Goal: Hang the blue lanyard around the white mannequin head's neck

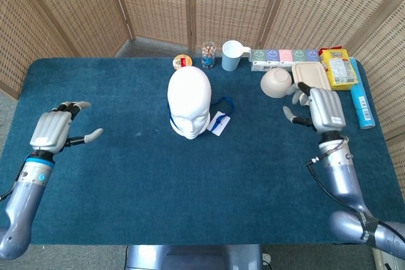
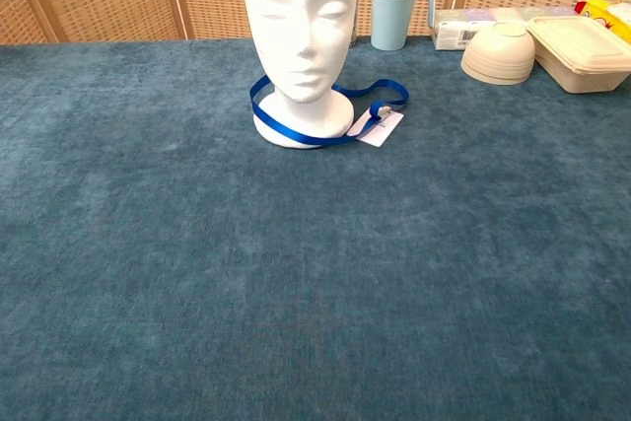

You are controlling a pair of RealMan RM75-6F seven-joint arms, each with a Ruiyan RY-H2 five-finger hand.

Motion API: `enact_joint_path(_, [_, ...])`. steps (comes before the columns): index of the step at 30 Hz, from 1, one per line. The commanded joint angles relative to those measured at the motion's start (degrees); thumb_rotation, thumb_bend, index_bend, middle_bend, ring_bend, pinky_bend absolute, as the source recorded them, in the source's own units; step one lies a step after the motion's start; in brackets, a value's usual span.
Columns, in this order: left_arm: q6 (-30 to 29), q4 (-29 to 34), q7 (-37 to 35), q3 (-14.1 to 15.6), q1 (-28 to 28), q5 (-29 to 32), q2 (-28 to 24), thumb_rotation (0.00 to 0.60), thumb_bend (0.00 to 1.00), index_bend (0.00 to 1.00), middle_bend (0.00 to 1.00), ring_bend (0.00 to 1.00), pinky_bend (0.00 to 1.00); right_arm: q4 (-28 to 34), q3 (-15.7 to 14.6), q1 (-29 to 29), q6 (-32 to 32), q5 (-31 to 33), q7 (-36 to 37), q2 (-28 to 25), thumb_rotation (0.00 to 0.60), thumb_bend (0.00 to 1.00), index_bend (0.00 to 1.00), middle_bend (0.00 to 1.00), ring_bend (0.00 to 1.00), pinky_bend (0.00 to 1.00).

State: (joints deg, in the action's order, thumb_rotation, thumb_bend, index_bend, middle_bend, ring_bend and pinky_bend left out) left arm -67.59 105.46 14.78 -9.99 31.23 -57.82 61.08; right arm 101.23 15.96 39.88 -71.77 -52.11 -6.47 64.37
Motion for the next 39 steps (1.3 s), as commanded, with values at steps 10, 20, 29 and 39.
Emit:
enact_joint_path(10, [-9.59,-2.06,-10.01,8.39,-12.12,-14.44,-1.96,0.041,0.11,0.20,0.26,0.20,0.32,5.29,-8.35,-11.08,-13.10,-10.76,-7.01,-0.13,0.538,0.35,0.43,0.51,0.49,0.61])
enact_joint_path(20, [-18.66,-6.87,-14.72,14.01,-21.70,-23.24,1.03,0.040,0.11,0.20,0.26,0.20,0.32,5.57,-14.77,-20.79,-21.99,-19.59,-10.66,2.74,0.537,0.35,0.44,0.50,0.47,0.60])
enact_joint_path(29, [-22.98,-8.85,-15.12,15.33,-26.76,-26.26,2.54,0.038,0.11,0.23,0.26,0.20,0.31,4.24,-16.85,-26.12,-24.50,-23.70,-13.15,5.09,0.538,0.35,0.44,0.49,0.46,0.60])
enact_joint_path(39, [-22.92,-9.18,-13.80,15.37,-28.30,-27.95,3.43,0.038,0.11,0.24,0.26,0.20,0.29,4.14,-17.18,-29.52,-25.73,-26.33,-15.82,6.07,0.539,0.35,0.44,0.49,0.46,0.60])
